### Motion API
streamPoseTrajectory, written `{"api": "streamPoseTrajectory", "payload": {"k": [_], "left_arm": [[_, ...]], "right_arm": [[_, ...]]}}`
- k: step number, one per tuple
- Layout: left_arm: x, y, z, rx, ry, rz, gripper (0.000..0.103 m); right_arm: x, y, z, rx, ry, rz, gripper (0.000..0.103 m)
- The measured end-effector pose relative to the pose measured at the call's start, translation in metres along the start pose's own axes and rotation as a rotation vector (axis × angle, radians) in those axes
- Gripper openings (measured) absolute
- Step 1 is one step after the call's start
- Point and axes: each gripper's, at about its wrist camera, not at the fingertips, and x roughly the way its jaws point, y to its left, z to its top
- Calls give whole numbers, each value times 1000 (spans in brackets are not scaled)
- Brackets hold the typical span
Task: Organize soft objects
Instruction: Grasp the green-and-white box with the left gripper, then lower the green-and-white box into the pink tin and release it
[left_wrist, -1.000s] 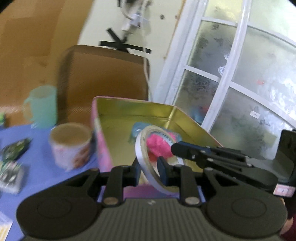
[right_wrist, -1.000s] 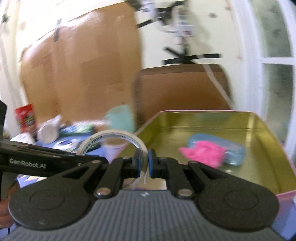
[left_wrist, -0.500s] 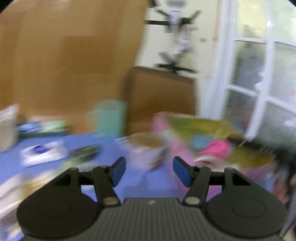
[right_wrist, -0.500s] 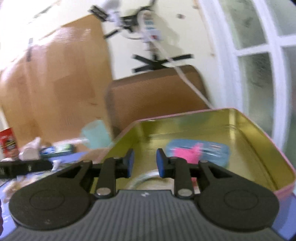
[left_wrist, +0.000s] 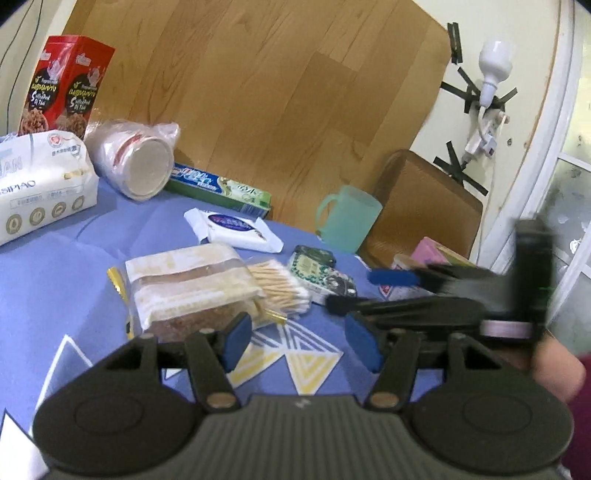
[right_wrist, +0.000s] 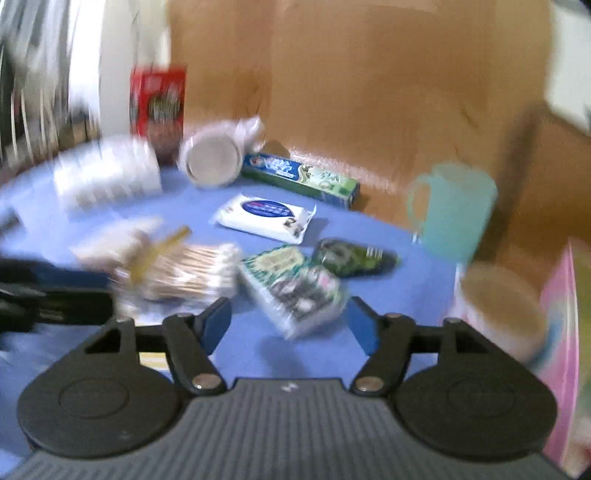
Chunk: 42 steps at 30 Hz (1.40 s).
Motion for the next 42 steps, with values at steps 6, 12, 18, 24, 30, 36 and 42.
{"api": "streamPoseTrajectory", "payload": {"k": [6, 12, 18, 24, 30, 36, 42], "left_arm": [[-3, -3, -2, 15, -21, -2, 59], [-3, -7, -3, 41, -5, -27, 59], [0, -39, -13, 100, 83, -159, 59], [18, -76, -27, 179, 183, -190, 59], [26, -92, -30, 176, 251, -196, 36], [36, -145, 6, 247, 181, -305, 36], [79, -220, 19, 363, 153, -340, 45]], "right_arm": [[20, -15, 6, 53, 63, 49, 59], [-55, 4, -33, 105, 37, 57, 54], [-133, 24, -84, 113, -17, 52, 59], [-140, 23, -106, 193, -6, 10, 80], [-143, 26, -107, 227, -51, 18, 60], [-184, -1, -104, 243, -217, -134, 59], [-205, -53, -106, 324, -248, -291, 60]]}}
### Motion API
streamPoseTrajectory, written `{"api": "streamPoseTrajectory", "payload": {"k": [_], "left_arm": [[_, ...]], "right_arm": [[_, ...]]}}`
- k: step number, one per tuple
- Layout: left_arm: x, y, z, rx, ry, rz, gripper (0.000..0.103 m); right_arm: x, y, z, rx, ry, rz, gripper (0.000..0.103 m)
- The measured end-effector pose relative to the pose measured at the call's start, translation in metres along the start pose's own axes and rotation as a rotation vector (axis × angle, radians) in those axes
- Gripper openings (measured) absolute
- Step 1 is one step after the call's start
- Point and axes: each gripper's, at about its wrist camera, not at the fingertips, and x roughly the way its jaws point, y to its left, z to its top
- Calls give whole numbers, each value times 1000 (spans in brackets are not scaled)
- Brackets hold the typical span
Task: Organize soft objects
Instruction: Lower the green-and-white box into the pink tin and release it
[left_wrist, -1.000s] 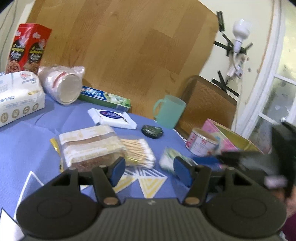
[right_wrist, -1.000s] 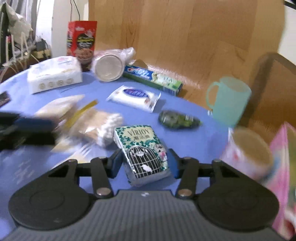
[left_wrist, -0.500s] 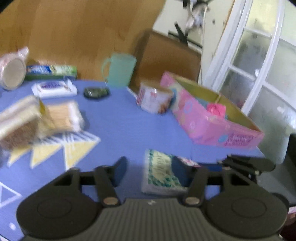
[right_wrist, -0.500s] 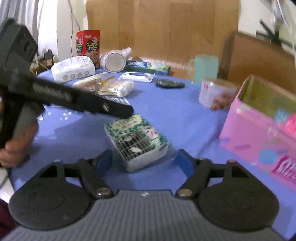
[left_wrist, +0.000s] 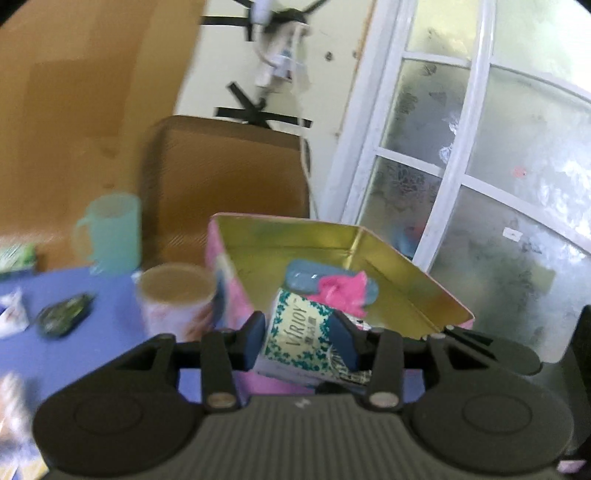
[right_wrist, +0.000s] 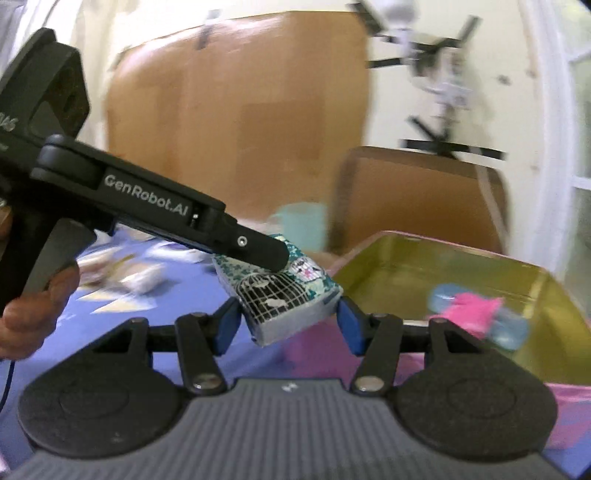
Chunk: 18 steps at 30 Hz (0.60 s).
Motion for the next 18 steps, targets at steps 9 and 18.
{"api": "streamPoseTrajectory", "payload": {"k": [9, 18], "left_arm": [[19, 3, -4, -32, -13, 72, 68], [-73, 71, -69, -46, -21, 239, 70]], "right_arm": [[44, -54, -9, 117, 31, -229, 76], [19, -35, -2, 145, -69, -171, 63]]}}
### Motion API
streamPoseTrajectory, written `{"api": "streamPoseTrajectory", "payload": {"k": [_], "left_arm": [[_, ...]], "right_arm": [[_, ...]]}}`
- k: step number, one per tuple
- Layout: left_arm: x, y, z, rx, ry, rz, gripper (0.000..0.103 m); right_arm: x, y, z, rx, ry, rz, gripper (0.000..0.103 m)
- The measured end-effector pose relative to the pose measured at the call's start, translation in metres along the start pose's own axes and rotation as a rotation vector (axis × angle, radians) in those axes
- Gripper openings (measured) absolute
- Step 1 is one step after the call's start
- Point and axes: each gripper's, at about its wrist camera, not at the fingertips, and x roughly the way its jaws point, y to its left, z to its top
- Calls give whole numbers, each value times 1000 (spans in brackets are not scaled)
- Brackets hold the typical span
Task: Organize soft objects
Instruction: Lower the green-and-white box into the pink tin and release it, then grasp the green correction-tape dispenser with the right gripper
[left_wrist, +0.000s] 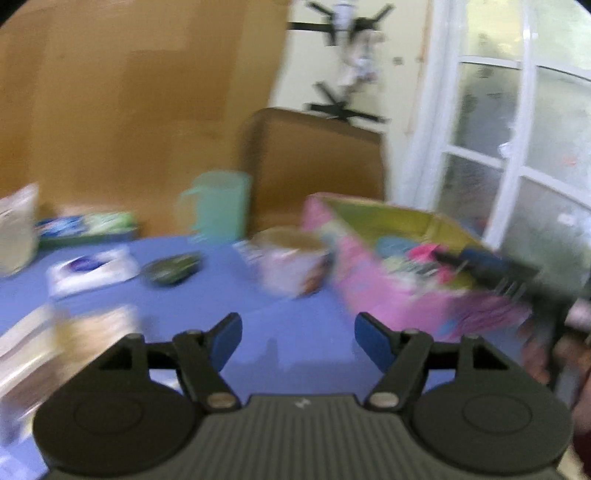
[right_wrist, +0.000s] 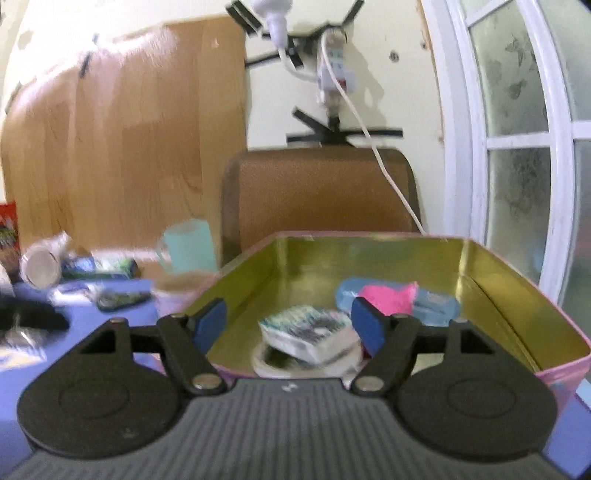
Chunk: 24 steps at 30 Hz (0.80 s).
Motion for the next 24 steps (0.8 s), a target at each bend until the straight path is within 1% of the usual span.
{"api": "streamPoseTrajectory", "payload": {"k": [1, 2, 4, 5, 7, 8, 9, 10, 11, 12, 14, 15, 16, 17, 19, 20, 21, 23, 24], "left_arm": [[-9, 12, -7, -11, -2, 35, 70], [-17, 24, -13, -27, -7, 67, 69], [-32, 48, -22, -73, -20, 127, 69], [-37, 60, -26, -101, -27, 157, 69], [-46, 81, -30, -156, -43, 199, 69], [-49, 92, -33, -194, -58, 206, 69], [-50, 99, -34, -230, -70, 193, 68], [-51, 103, -33, -252, -87, 173, 68], [-51, 102, -32, -248, -105, 174, 69], [-51, 99, -32, -233, -109, 182, 69], [-53, 91, -33, -188, -126, 172, 70], [-55, 87, -34, -171, -143, 167, 70], [-58, 85, -36, -159, -157, 167, 71], [-59, 84, -36, -155, -167, 166, 71], [-61, 85, -36, -166, -181, 160, 71], [-62, 87, -36, -174, -187, 156, 71], [-63, 89, -36, -186, -195, 150, 71], [-64, 92, -35, -205, -206, 140, 71], [-65, 94, -35, -213, -212, 134, 71]], "right_arm": [[-1, 7, 5, 1, 7, 43, 52], [2, 14, 8, -2, 19, 91, 42], [9, 35, 14, -24, 59, 199, 34], [13, 47, 15, -32, 82, 245, 32], [31, 76, 15, -39, 156, 337, 32], [44, 91, 15, -44, 202, 380, 33], [58, 107, 15, -48, 243, 413, 33], [75, 125, 14, -46, 278, 423, 37], [91, 142, 13, -46, 311, 414, 48], [111, 155, 12, -39, 344, 403, 52], [151, 177, 12, 7, 408, 366, 67], [171, 186, 12, 36, 440, 324, 69], [190, 192, 12, 66, 467, 291, 75], [207, 198, 11, 89, 491, 253, 78], [233, 208, 10, 90, 514, 180, 81], [240, 210, 7, 81, 528, 157, 78], [248, 212, 3, 64, 548, 150, 78], [244, 215, -2, -12, 515, 124, 54], [239, 214, -4, -45, 498, 139, 52]]}}
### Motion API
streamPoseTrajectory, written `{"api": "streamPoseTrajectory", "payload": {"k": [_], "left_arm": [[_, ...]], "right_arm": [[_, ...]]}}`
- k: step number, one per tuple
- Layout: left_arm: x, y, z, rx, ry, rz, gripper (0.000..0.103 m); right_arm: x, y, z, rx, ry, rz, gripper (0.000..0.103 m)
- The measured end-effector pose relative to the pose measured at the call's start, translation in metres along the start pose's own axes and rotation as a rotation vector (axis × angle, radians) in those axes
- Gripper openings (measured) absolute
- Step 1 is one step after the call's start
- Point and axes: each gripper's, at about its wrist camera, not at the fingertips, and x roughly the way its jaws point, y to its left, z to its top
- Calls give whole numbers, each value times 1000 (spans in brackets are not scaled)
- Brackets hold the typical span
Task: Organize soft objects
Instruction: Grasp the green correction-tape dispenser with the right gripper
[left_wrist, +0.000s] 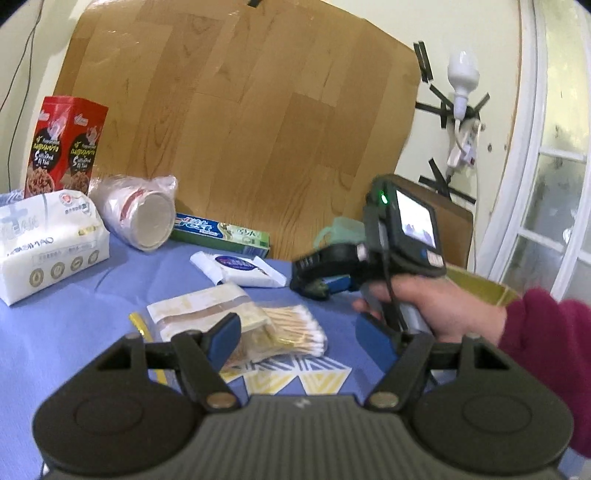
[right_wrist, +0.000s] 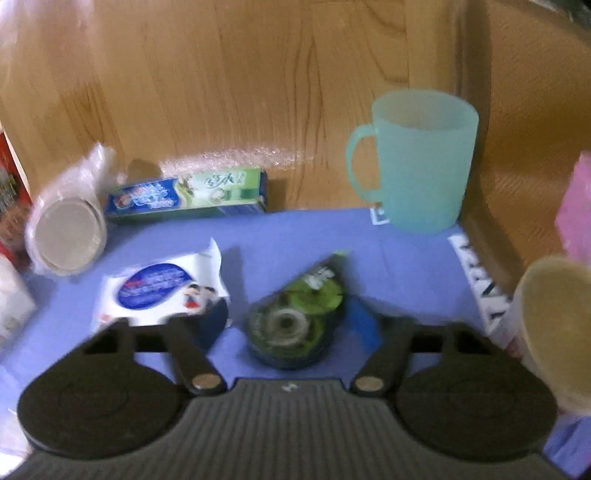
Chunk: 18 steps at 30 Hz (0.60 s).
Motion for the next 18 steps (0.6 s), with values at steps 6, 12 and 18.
{"api": "streamPoseTrajectory", "payload": {"k": [6, 12, 18], "left_arm": [[-4, 3, -1, -8, -10, -10, 74], [2, -1, -1, -1, 70, -73, 74], [12, -39, -9, -10, 233, -241, 71]], "right_arm": [[-49, -17, -37, -124, -14, 117, 52], [-137, -34, -110, -275, -43, 251, 52], [-196, -50, -166, -263, -99, 260, 53]]}}
